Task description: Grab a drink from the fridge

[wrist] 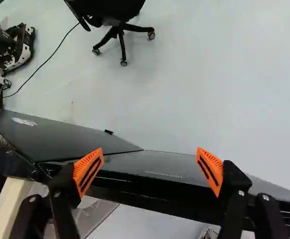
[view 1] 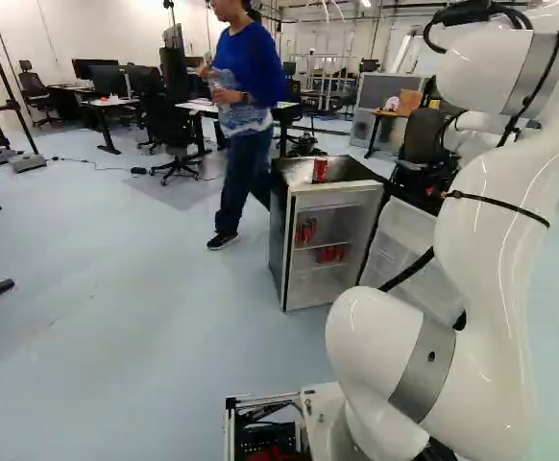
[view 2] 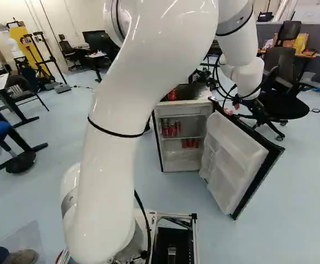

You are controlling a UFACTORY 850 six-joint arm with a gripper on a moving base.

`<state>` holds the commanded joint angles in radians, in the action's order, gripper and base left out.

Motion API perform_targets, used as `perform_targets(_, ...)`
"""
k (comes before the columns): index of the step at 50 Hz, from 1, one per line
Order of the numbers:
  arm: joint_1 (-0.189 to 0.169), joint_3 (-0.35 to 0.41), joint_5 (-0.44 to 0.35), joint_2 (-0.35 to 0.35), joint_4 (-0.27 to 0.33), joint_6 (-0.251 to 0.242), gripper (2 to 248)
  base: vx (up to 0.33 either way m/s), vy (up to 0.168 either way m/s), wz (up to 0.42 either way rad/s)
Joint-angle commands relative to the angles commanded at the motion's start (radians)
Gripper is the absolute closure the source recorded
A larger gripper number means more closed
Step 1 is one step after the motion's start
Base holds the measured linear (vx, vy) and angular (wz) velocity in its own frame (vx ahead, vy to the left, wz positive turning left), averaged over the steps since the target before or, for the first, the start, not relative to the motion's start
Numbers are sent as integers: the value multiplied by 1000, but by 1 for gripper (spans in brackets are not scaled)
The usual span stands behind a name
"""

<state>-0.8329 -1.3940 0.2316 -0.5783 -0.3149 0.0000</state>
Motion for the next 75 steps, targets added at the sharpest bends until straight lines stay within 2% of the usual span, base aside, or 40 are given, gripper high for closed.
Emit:
perform_targets(22, -26, -115, 114, -82, -27, 0, 3, 0, 0, 0)
perform_targets(49, -72, -234, 269, -164, -27, 0, 3, 0, 0, 0)
perform_targets(75, -73, -237, 420, -166, -27, 0, 3, 0, 0, 0)
